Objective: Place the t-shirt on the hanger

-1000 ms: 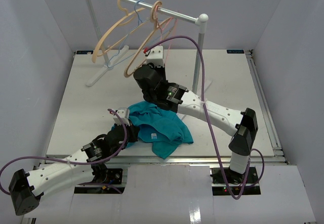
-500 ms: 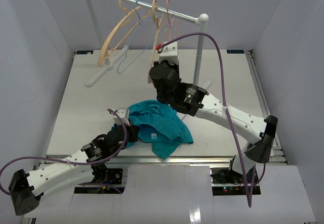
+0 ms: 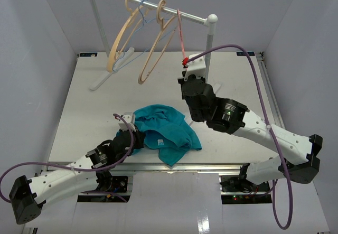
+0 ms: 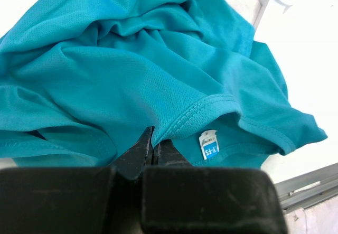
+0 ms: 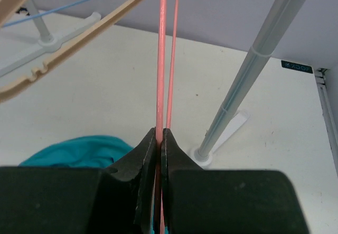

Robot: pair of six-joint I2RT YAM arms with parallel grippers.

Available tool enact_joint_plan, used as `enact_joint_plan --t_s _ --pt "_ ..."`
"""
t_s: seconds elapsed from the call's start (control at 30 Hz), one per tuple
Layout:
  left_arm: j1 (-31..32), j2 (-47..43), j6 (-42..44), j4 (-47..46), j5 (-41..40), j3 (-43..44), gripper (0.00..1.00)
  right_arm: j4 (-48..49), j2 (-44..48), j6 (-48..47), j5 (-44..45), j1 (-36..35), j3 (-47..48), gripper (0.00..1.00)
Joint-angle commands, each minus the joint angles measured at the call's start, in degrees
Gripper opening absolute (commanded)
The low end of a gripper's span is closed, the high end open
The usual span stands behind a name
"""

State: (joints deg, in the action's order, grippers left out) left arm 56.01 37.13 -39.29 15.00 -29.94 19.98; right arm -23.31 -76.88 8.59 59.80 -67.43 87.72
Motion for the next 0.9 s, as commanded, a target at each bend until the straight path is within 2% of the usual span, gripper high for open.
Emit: enact_joint_plan --t_s 0.0,0.13,0.37,0.67,0.87 --pt "0.2 1.5 -1.8 2.2 -0.3 3.7 0.0 -7.0 5.6 4.7 -7.9 -0.7 -5.3 0.08" --pt "0.2 3.9 -3.2 3.4 0.9 6.2 0.0 -11.9 10.2 8.8 -10.0 -1.7 -11.4 0.08" --pt "0.2 8.3 -4.7 4.7 3.0 11.0 0.0 -14.7 24.2 15.7 -14.4 -3.5 -27.3 0.08" --pt "-0.5 16.2 -4.7 8.7 2.3 19.3 0.0 -6.7 47.0 15.7 -36.0 -3.5 -42.4 0.08" --pt "-1.9 19.1 -4.3 13.2 -0.3 23.4 0.0 -7.7 50.3 16.5 -45.2 -3.5 -45.7 0.08"
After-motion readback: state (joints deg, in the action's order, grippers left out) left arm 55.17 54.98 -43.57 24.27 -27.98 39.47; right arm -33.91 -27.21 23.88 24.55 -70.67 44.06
